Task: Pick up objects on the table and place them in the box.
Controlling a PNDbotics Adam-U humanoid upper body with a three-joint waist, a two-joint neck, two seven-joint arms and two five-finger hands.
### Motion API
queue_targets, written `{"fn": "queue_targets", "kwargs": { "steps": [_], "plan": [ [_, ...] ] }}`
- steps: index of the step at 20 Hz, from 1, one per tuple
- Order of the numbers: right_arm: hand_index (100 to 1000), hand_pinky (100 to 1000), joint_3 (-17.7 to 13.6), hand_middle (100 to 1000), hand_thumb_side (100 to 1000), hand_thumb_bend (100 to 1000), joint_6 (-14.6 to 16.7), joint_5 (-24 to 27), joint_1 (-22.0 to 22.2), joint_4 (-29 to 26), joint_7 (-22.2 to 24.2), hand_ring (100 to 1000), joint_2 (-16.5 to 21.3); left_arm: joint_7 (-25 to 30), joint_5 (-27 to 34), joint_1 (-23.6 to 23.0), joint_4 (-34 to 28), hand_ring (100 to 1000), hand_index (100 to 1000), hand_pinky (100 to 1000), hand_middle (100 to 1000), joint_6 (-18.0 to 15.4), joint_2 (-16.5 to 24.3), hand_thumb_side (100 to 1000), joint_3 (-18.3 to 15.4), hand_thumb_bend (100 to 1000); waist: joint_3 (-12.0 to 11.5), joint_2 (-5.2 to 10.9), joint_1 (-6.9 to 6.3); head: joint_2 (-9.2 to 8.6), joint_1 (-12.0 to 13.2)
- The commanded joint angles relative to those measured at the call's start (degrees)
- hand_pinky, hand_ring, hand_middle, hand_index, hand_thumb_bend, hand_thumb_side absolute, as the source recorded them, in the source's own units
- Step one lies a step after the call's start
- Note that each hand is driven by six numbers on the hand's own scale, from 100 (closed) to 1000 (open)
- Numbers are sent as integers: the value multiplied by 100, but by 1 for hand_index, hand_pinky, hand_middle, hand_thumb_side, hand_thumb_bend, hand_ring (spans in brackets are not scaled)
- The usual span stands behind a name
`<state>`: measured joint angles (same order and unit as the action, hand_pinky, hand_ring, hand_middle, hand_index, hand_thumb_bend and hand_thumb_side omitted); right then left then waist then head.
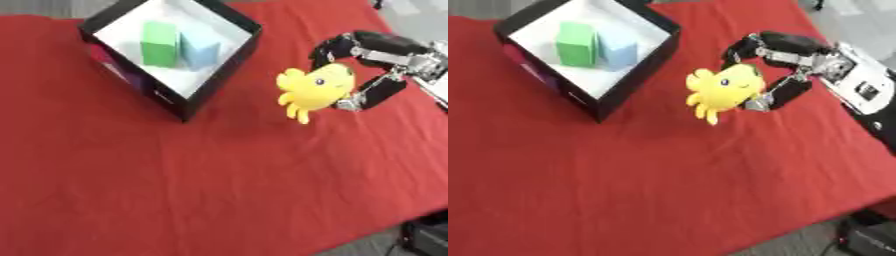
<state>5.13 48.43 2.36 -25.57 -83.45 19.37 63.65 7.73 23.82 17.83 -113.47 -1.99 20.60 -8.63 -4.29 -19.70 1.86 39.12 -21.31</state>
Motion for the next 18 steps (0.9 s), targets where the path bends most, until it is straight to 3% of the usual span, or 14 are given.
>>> {"fn": "queue_targets", "kwargs": {
  "steps": [1, 6, 14, 18],
  "plan": [
    [673, 804, -188, 458, 170, 100, 353, 474, -314, 265, 235, 626, 341, 52, 38, 97, -112, 700, 760, 804, 695, -15, 127, 684, 23, 100, -87, 119, 108, 13, -107],
    [662, 805, -304, 448, 106, 100, 353, 925, -866, 784, 267, 618, 275, 181, 74, 128, -112, 692, 750, 800, 687, -90, 180, 679, 72, 100, -520, 135, 298, 43, -352],
    [664, 806, -463, 443, 100, 100, 353, 1398, -1534, 1619, 707, 612, 35, 313, 228, 313, -112, 687, 747, 795, 683, -291, 333, 667, 119, 100, -1416, 114, 632, -9, -825],
    [666, 814, -505, 443, 100, 100, 353, 1577, -1786, 1813, 996, 609, -80, 319, 271, 354, -112, 689, 747, 796, 685, -404, 398, 662, 121, 100, -1661, 92, 727, -66, -1029]
  ]
}}
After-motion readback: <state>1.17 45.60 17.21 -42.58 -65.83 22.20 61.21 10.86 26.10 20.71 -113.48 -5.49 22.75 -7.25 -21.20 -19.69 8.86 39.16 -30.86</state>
